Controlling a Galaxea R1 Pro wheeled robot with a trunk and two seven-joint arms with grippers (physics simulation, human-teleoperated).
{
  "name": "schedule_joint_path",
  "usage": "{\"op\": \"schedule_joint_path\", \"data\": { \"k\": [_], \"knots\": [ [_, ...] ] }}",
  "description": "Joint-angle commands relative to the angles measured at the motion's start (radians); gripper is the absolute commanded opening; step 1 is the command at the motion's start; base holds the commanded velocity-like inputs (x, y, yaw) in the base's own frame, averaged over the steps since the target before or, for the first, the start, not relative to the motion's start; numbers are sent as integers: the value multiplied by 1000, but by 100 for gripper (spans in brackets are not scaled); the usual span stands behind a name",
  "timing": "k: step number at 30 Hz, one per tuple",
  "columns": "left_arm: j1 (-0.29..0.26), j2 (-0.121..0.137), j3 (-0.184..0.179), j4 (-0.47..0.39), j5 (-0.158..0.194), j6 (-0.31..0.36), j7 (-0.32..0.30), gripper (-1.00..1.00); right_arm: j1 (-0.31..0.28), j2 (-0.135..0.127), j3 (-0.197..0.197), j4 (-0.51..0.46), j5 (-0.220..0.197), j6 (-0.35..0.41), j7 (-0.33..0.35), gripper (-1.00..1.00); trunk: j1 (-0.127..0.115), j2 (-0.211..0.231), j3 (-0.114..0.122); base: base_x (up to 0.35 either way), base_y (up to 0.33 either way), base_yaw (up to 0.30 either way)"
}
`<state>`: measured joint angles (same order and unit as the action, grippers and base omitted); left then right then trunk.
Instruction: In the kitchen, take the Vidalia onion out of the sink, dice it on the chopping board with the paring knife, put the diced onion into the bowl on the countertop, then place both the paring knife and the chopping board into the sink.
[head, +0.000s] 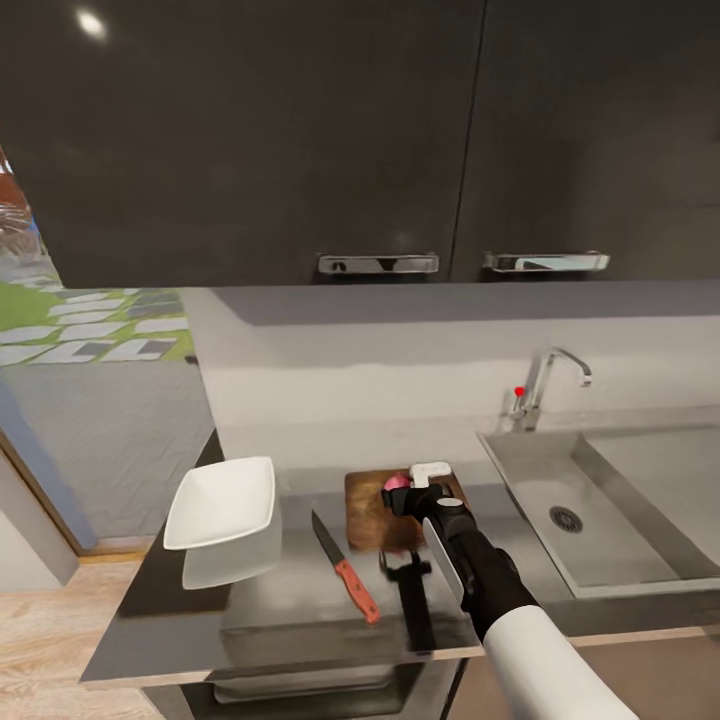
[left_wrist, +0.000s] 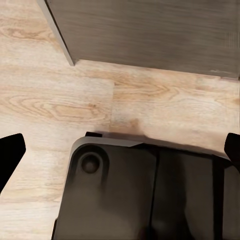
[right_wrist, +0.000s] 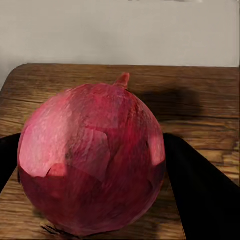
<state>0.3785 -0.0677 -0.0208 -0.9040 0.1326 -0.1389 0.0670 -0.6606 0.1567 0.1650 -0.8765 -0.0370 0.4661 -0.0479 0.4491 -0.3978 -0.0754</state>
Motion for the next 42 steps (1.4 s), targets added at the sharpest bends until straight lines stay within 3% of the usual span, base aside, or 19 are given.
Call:
{"op": "schedule_joint_path", "data": {
  "k": [1, 19, 42],
  "knots": [
    [0, 0, -2, -1, 10, -2, 4, 100, -1, 0, 2, -1, -6, 5, -6, -100, 1, -2, -2, 107, 0, 0],
    [0, 0, -2, -1, 10, -2, 4, 100, -1, 0, 2, -1, -6, 5, -6, -100, 1, -2, -5, 12, 0, 0],
    [0, 0, -2, -2, 10, -2, 4, 100, -1, 0, 2, -2, -6, 5, -6, -100, 1, -2, -29, 0, 0, 0]
  ]
}}
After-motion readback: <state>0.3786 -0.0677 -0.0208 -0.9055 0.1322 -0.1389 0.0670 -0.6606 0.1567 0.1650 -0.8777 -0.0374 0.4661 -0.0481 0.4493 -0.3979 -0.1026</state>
